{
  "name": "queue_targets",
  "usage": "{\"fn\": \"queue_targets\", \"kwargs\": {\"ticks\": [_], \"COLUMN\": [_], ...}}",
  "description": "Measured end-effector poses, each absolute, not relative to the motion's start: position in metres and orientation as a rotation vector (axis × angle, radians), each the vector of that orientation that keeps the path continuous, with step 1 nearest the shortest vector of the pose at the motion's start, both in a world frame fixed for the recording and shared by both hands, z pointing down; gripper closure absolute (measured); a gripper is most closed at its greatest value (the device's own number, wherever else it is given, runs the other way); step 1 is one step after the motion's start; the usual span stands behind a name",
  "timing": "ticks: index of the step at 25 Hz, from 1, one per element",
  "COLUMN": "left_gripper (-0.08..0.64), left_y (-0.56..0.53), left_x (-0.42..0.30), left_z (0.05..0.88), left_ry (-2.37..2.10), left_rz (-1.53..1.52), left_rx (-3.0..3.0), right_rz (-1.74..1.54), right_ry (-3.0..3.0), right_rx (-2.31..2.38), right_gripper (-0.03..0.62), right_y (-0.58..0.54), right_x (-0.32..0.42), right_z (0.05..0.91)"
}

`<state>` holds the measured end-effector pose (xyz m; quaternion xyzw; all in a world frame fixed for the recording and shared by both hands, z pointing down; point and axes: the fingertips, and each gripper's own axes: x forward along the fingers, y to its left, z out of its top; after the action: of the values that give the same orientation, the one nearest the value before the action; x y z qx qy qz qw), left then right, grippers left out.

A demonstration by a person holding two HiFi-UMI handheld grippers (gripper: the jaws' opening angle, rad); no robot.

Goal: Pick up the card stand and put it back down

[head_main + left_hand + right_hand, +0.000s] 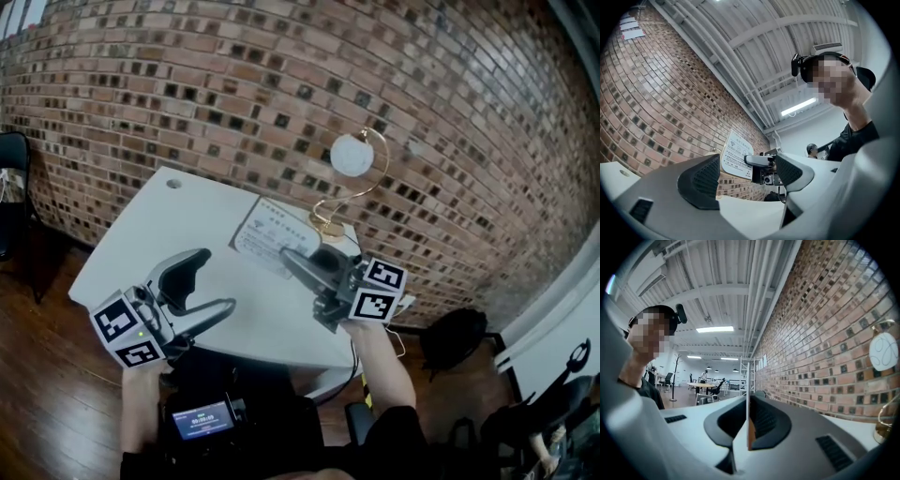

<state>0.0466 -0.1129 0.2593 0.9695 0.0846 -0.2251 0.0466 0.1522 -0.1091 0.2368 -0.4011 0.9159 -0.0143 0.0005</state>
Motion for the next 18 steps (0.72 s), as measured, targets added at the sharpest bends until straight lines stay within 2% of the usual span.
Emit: {"fn": "queue_targets", "kwargs": {"ticks": [18], "left_gripper": [0.186], "left_y": [-0.117], "left_x": [0.065], "left_z": [0.274], "left_ry": [0.289], "left_rz": [-0.641], "left_rx": [2.925], "right_rz": [-0.039], "right_ry": [2.868], "right_rx": [-1.318], "right_gripper": [0.565], "right_y": [-0.098], "right_x": [0.198], "right_z": [0.245]}}
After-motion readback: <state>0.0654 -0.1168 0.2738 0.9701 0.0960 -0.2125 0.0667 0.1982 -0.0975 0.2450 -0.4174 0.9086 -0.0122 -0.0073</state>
